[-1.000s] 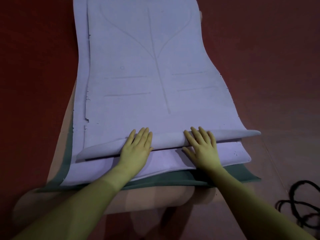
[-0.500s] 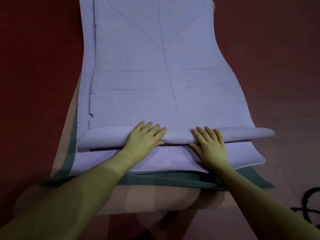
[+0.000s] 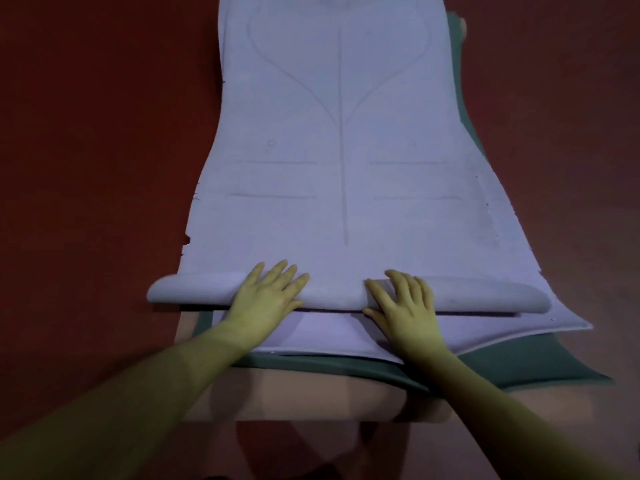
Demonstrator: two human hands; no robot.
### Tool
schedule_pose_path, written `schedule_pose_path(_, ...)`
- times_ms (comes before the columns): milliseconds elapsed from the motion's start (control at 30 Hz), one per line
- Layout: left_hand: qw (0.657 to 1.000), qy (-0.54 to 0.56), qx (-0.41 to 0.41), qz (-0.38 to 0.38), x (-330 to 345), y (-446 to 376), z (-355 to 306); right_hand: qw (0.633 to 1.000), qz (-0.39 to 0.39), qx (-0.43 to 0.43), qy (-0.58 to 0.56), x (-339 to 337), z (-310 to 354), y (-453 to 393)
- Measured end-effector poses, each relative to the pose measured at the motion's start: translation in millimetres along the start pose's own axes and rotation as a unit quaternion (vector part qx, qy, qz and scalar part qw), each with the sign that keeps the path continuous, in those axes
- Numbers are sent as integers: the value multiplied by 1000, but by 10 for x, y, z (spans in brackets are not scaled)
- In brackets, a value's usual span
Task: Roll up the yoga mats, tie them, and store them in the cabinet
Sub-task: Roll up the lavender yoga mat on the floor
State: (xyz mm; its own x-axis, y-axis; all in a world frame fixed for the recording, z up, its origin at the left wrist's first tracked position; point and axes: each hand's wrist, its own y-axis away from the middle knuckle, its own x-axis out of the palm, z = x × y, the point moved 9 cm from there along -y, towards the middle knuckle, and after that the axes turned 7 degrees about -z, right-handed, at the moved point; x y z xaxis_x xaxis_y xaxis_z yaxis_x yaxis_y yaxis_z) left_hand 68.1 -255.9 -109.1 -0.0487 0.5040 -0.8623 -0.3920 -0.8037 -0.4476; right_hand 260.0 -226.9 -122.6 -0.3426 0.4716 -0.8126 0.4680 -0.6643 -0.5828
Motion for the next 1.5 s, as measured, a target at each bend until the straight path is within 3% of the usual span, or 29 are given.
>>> schedule_pose_path(200,997,-7,-54,-50,-52,78,-41,997,34,59,27,-6,-121,111)
schedule_pose_path(467,990,-1,-134,-52,85,305,-61,996,55,54,52,69,-174,206)
schedule_pose_path(633,995,-7,-89,-37,208,212,37,998,44,20,33,121,-270,189)
schedule_pose_path(1000,988,62,-117,-78,-72,391,-63,999,34,18,11,-122,-188,195)
schedule_pose_path(1133,989,104,-66,-88,-170,375,-134,998,58,7,-8,-219,-197,213)
schedule_pose_path(1300,990,130,-45,-27,58,361,-89,991,127,28,-9,-33,-250,248)
schedule_pose_path(1500,994,102,-23,26,234,250,-12,998,58,30,-14,-97,-238,176)
